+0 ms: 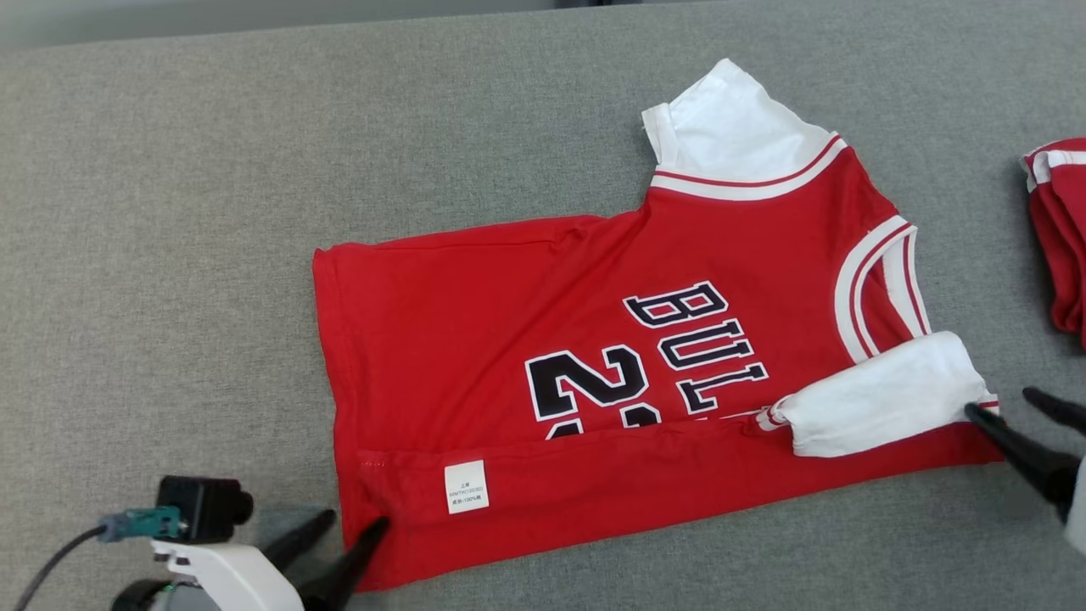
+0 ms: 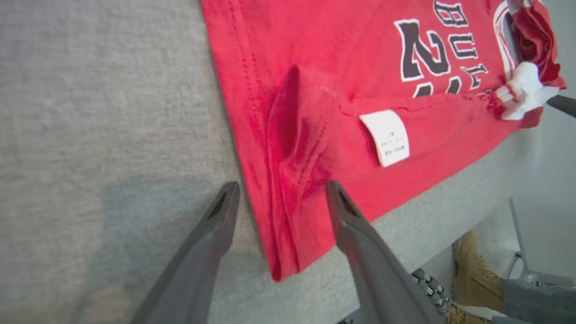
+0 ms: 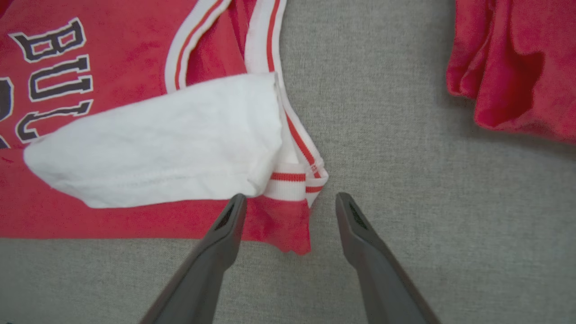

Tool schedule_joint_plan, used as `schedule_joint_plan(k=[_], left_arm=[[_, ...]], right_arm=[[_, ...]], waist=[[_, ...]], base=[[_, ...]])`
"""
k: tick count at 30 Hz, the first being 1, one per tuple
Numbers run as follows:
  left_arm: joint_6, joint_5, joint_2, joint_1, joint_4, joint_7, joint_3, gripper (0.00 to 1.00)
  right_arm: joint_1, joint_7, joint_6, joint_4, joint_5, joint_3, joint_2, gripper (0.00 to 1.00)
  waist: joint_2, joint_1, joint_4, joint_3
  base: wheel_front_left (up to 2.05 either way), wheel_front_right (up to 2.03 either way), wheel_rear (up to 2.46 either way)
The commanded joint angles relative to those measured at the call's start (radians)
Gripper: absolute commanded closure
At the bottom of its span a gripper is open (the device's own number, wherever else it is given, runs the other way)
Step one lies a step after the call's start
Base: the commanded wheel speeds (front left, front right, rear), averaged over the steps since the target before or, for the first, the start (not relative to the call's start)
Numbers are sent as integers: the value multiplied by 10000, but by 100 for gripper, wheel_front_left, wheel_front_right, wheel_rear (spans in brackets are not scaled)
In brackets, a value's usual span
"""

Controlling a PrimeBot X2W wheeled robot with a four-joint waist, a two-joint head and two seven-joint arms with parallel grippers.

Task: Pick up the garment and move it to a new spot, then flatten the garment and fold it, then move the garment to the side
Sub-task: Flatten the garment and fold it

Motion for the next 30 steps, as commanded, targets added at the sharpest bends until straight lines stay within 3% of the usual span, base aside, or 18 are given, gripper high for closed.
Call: schedule_joint_plan(k=[1, 5, 9, 18, 23, 30], left_arm=[[157, 166, 195, -65, -237, -79, 216, 0], [477, 651, 589, -1140, -892, 20, 642, 0], [492, 1116, 530, -2662, -762, 387, 443, 0], [-184, 2293, -858, -7082, 1511, 1246, -1125, 0], [-611, 2562, -1193, -8090, 2437, 1268, -1545, 0], [-1083, 2526, -1358, -8344, 3055, 1409, -1980, 0]], right_arm=[[-116, 48, 2, -464, 138, -204, -306, 0], [-975, 273, 2, -1638, 128, -848, -1029, 0], [-2284, 639, 2, -1720, -256, -892, -1040, 0], [-7356, 2004, 2, 596, -1825, 673, 388, 0], [-9077, 2234, 2, 2045, -2455, 1291, 701, 0], [-10117, 2197, 2, 3478, -2623, 1804, 969, 0]], waist=[[-1, 0, 39, 172], [-1, 0, 215, 716], [-1, 0, 457, 1269], [-1, 0, 1350, 2951], [-1, 0, 1691, 3401], [-1, 0, 1910, 3483]], base=[[0, 0, 0], [0, 0, 0], [0, 0, 0], [0, 0, 0], [0, 0, 0], [0, 0, 0]])
